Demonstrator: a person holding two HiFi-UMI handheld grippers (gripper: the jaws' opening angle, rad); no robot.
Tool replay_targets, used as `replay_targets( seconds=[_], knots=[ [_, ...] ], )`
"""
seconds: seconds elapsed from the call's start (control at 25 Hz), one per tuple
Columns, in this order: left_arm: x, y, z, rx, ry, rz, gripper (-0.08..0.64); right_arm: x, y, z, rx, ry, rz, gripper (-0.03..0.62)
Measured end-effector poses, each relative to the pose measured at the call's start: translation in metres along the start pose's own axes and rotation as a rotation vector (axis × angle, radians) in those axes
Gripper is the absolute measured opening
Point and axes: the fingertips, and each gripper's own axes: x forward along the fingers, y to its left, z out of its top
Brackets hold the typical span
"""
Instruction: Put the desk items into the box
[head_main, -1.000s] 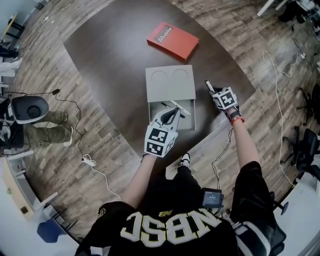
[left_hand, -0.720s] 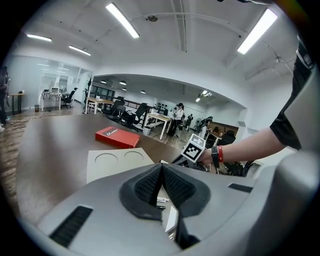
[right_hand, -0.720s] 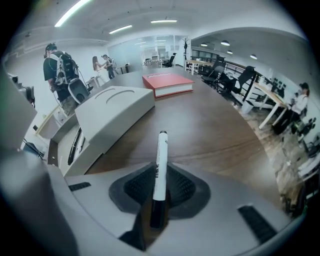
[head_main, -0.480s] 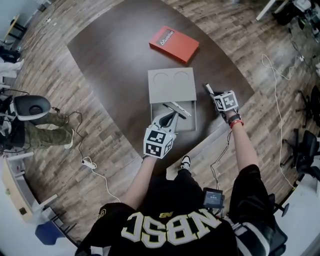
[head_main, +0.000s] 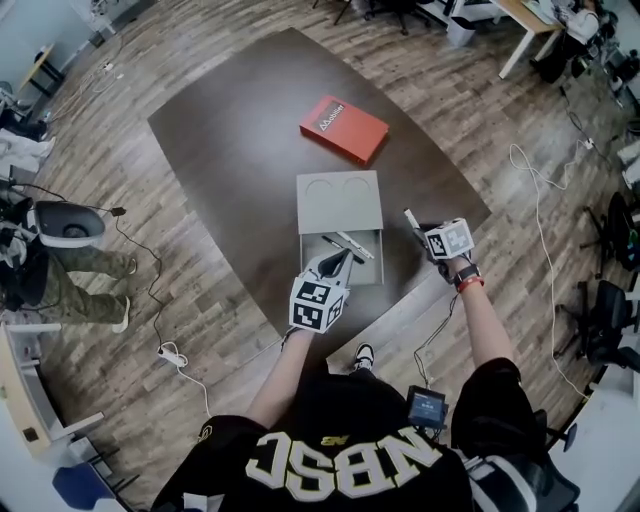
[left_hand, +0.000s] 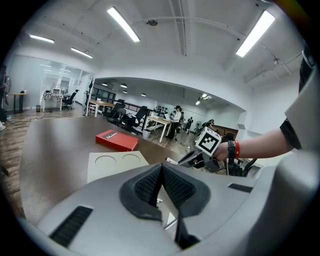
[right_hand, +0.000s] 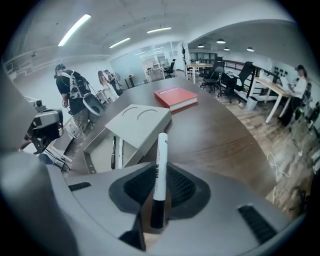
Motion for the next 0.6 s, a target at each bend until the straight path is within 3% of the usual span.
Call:
replay_targets(
  seconds=[0.6],
  knots=[
    [-0.019,-0.006,0.001,0.02,-0.024,0.006,0.014,-0.031,0.092,-0.012,-0.147,0.034,0.15,0.075]
  ],
)
